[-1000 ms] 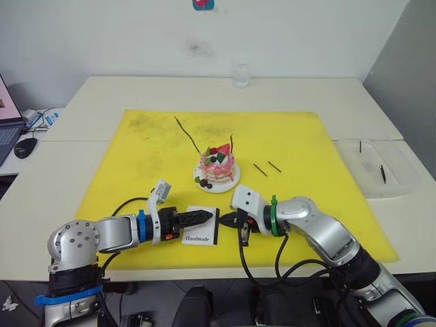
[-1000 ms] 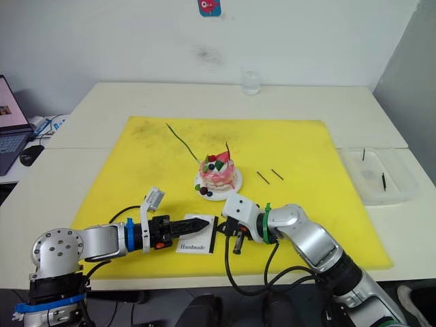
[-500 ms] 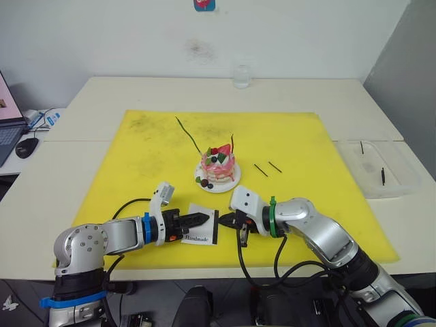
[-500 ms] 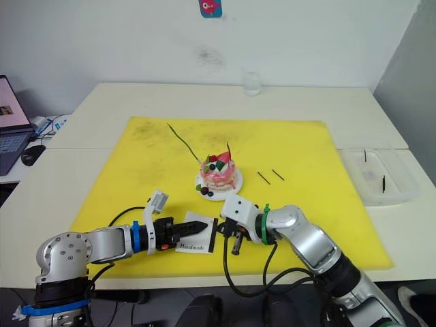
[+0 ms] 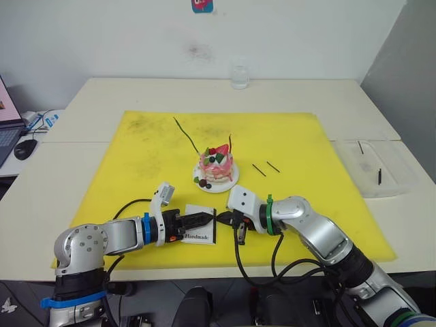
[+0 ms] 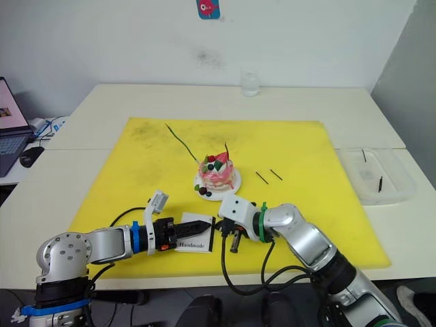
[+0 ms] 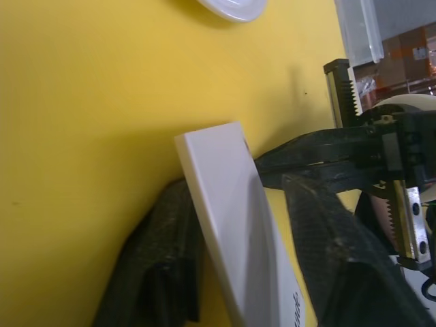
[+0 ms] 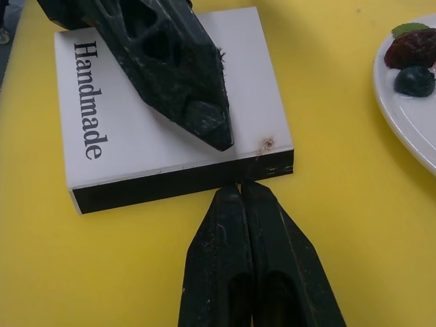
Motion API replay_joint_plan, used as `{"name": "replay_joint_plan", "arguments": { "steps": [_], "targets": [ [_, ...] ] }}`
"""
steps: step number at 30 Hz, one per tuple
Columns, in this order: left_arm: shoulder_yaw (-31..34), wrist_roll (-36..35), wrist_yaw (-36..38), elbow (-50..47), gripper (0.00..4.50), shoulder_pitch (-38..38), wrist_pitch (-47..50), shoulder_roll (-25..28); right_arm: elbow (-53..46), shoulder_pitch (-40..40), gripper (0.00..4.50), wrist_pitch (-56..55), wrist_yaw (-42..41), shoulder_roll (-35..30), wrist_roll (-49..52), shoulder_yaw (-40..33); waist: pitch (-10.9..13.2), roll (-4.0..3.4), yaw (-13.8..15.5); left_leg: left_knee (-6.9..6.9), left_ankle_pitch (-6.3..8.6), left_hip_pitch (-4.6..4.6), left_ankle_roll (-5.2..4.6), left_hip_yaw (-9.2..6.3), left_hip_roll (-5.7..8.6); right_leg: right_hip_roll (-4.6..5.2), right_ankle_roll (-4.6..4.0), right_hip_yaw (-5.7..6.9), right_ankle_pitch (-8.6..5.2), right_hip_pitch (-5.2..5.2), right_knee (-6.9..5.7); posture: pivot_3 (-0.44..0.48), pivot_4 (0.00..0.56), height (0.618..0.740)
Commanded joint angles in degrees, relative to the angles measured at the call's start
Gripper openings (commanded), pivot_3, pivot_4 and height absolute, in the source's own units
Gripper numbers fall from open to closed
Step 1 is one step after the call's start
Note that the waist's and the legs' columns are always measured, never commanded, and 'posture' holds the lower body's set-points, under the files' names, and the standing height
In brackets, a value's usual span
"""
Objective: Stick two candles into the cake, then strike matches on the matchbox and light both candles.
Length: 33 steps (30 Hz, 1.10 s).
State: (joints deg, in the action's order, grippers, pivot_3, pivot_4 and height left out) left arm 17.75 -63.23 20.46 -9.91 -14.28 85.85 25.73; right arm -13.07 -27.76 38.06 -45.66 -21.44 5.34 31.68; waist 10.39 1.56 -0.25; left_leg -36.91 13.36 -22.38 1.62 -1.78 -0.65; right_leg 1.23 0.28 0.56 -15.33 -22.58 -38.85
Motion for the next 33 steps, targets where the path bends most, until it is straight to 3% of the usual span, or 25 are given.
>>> {"name": "replay_joint_plan", "arguments": {
  "steps": [1, 16, 19, 25, 28, 33],
  "targets": [
    [-0.5, 2.2, -1.5, 2.8, 3.16, 1.1, 1.5, 0.1, 0.1, -1.1, 0.0, -0.4, 0.2, 0.3, -0.9, -0.1, 0.0, 0.0, 0.0, 0.01, 0.0, 0.04, 0.0, -0.01, 0.0, 0.0, 0.0, 0.01, 0.0, 0.04, 0.0, 0.0, 0.15, 0.74],
    [-0.3, 3.2, -2.5, 3.9, 3.16, 1.5, 1.9, -0.9, -0.6, -1.7, 0.0, -2.4, -1.6, 0.6, -0.7, 0.0, 0.0, -0.01, 0.0, 0.19, 0.02, 0.36, 0.02, -0.07, 0.01, 0.02, -0.37, 0.02, -0.23, 0.3, 0.18, 0.0, 0.15, 0.74],
    [-0.1, 3.4, -2.6, 3.7, 2.62, 1.6, 2.0, -0.7, -0.6, -1.8, 0.0, -2.1, -1.6, 0.6, -0.6, -0.3, 0.0, -0.02, 0.0, 0.24, 0.02, 0.36, 0.02, -0.07, 0.01, 0.02, -0.37, 0.02, -0.23, 0.3, 0.23, 0.0, 0.15, 0.74],
    [0.0, 4.6, -2.3, 4.1, 0.74, 1.8, 1.4, 0.1, -1.3, -1.5, 0.0, -0.8, -1.6, 0.1, -0.3, -0.6, 0.0, -0.01, 0.0, 0.62, 0.01, 0.35, 0.03, -0.06, 0.02, 0.02, -0.17, 0.05, -0.12, 0.29, 0.54, 0.0, 0.15, 0.74],
    [-0.4, 4.8, -2.4, 3.9, 0.03, 1.7, 1.2, -0.2, -2.2, -1.2, 0.0, -0.2, -1.3, 0.1, -0.1, -0.7, 0.0, -0.03, 0.0, 0.88, -0.02, 0.35, 0.09, -0.08, 0.01, 0.02, -0.09, 0.08, -0.08, 0.31, 0.79, 0.0, 0.15, 0.74],
    [-1.1, 4.5, -1.6, 3.1, 0.03, 1.6, 1.1, 0.0, -3.1, -1.0, 0.0, 0.7, -0.5, 0.5, 0.6, -2.1, 0.0, -0.03, 0.1, 0.93, -0.02, 0.35, 0.1, -0.09, 0.01, 0.02, -0.09, 0.07, -0.07, 0.31, 0.86, 0.0, 0.15, 0.74]
  ]
}}
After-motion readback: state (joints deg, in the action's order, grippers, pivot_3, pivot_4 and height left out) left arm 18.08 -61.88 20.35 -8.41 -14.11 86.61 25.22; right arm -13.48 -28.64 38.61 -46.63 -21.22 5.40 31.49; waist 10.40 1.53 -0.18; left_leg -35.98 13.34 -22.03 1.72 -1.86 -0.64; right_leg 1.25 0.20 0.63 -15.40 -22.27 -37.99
